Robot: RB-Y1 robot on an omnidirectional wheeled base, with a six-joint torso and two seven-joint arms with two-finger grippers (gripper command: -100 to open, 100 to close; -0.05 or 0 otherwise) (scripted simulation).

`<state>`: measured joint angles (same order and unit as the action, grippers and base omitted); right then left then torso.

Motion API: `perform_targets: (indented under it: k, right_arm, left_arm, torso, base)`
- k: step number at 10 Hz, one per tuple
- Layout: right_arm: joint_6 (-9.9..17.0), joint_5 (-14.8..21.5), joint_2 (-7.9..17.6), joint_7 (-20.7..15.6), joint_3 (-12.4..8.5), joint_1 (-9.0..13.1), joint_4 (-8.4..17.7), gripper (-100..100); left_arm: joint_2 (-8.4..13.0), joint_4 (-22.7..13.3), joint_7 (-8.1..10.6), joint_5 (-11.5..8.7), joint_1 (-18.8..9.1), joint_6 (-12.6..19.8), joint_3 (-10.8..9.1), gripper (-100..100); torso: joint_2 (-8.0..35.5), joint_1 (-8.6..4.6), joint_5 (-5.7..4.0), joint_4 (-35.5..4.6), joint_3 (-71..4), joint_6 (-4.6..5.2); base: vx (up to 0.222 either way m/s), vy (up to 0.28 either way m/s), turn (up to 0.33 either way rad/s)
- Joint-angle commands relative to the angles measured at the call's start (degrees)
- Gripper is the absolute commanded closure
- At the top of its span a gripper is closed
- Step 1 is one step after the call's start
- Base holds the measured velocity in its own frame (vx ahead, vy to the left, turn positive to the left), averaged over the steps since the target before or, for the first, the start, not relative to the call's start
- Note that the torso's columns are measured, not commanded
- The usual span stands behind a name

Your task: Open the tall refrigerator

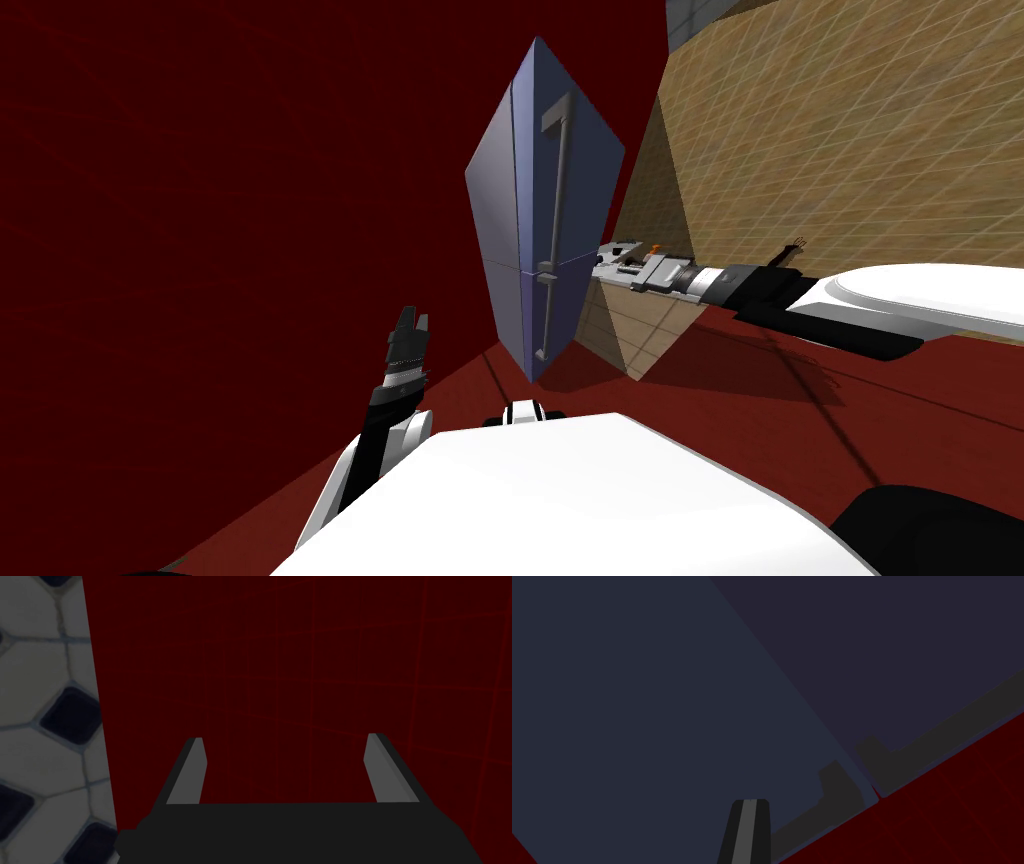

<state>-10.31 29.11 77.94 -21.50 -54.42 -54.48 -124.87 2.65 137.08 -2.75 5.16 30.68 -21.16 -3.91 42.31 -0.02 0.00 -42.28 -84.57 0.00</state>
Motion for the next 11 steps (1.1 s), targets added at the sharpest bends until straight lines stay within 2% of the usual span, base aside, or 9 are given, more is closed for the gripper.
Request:
perform_targets:
  k: [1,3,5,6,7,11]
  right_arm:
    - [-1.16,-0.26,-0.32,-0.41,0.47,0.98,-1.30,100]
    - [-2.55,-0.63,-0.68,-0.72,0.64,1.90,-3.17,100]
    - [-2.39,-0.58,-0.69,-0.75,0.71,1.86,-3.05,100]
    - [-1.80,-0.50,-0.44,-0.70,0.55,1.42,-2.07,-100]
    - [-1.80,-0.50,-0.44,-0.70,0.55,1.42,-2.07,-100]
    - [-0.49,-0.33,0.05,-0.56,0.26,0.56,-0.02,-100]
  left_arm:
    - [0.00,0.00,0.00,0.00,0.01,0.00,0.00,0]
    - [0.00,0.00,0.00,0.00,0.01,0.00,0.00,0]
    - [0.00,0.00,0.00,0.00,0.01,0.00,0.00,0]
    - [-0.02,0.00,0.00,0.00,0.02,0.00,0.01,0]
    - [-0.04,0.01,0.00,0.00,0.02,-0.01,0.03,0]
    - [-0.04,0.02,0.00,0.00,0.03,-0.01,0.04,0]
  torso:
    - [-0.16,-0.11,-0.04,0.03,-0.08,-0.01]
    - [-0.05,0.11,0.04,0.02,-0.04,-0.01]
    - [0.06,0.03,-0.03,-0.04,0.06,0.04]
    - [-0.15,0.56,0.14,0.02,-0.06,0.01]
    - [-0.34,1.07,0.32,0.09,-0.19,0.00]
    - [-0.02,-0.07,-0.06,-0.01,0.01,0.01]
  base:
    - [-0.063,-0.236,0.048]
    - [-0.119,-0.294,0.093]
    - [-0.092,-0.188,0.026]
    - [0.011,0.105,-0.050]
    - [0.063,0.195,-0.039]
    - [0.088,0.209,-0.035]
